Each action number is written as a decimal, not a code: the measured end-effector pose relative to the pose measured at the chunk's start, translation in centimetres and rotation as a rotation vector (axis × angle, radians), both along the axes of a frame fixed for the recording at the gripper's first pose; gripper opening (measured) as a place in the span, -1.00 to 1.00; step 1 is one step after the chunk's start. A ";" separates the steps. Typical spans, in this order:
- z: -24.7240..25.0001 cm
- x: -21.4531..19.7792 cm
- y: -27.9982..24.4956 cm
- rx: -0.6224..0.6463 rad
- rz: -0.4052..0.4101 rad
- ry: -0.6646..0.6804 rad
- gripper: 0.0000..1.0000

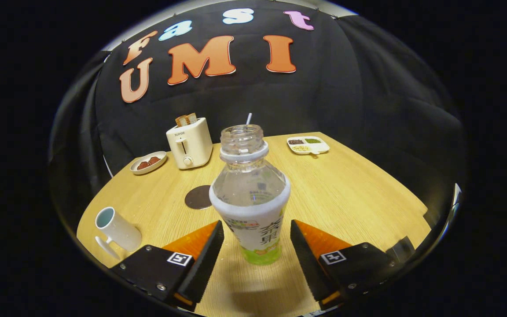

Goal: Take the bottle from table, then pour the juice into the cup, finally place the bottle on the coaster

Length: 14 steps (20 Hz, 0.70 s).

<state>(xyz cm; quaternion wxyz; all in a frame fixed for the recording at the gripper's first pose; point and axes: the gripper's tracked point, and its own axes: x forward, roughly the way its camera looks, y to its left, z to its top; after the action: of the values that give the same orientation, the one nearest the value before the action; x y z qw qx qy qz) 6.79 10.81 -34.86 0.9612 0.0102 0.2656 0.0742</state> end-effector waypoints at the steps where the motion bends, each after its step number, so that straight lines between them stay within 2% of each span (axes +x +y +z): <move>1: -0.3 0.2 0.1 -0.001 0.003 0.010 0.73; 2: -0.5 0.3 0.2 -0.009 0.002 0.017 0.55; 4: -0.4 0.1 0.5 -0.017 0.015 0.032 0.32; 9: 1.7 -0.3 0.8 -0.059 -0.013 0.041 0.20; 14: 5.3 -0.9 3.8 -0.140 0.020 -0.003 0.14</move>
<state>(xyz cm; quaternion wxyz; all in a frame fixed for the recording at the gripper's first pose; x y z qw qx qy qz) 5.94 14.60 -29.52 0.9592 -0.0598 0.2686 0.0651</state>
